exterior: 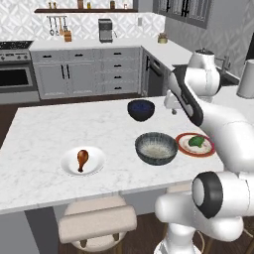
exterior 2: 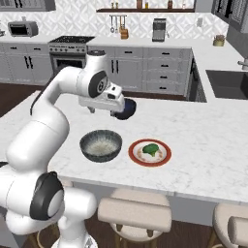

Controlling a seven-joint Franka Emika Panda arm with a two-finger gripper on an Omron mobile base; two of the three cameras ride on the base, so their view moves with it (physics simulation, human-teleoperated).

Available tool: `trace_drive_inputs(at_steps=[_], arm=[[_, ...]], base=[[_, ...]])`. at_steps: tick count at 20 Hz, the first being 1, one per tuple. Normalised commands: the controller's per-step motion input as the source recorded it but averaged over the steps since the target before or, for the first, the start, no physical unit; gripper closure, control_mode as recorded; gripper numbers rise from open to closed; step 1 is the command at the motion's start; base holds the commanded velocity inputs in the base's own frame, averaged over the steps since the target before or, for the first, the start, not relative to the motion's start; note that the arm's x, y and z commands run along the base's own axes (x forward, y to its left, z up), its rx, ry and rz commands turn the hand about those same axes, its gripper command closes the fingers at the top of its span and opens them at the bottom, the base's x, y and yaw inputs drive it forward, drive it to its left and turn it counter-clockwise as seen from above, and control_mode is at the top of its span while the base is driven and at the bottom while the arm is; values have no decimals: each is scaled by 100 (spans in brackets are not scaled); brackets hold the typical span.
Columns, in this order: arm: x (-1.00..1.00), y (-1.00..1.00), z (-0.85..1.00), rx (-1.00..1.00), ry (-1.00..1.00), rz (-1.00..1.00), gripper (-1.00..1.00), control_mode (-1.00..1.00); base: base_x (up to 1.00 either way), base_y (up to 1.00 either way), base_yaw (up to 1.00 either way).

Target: Pick the chicken drumstick and broccoli from their plates and place them in the bowl. Then put the bowl in the fridge.

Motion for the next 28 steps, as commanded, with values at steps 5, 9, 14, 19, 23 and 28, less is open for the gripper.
trace_drive_inputs(at_steps=[5, 9, 14, 19, 23, 28], arm=[[38, -100, -23, 29, 16, -42, -100, -100], [20, -72, -55, 8, -4, -30, -100, -100], [0, -52, -99, -1, -2, -19, -100, -100], [0, -25, -94, -6, -2, -15, -100, -100], [20, -34, -59, 0, 0, -3, -100, -100], [50, -35, -16, 0, 0, 0, -100, -100]], base=[[0, 0, 0], [0, 0, 0], [0, 0, 0], [0, 0, 0], [0, 0, 0], [0, 0, 0]])
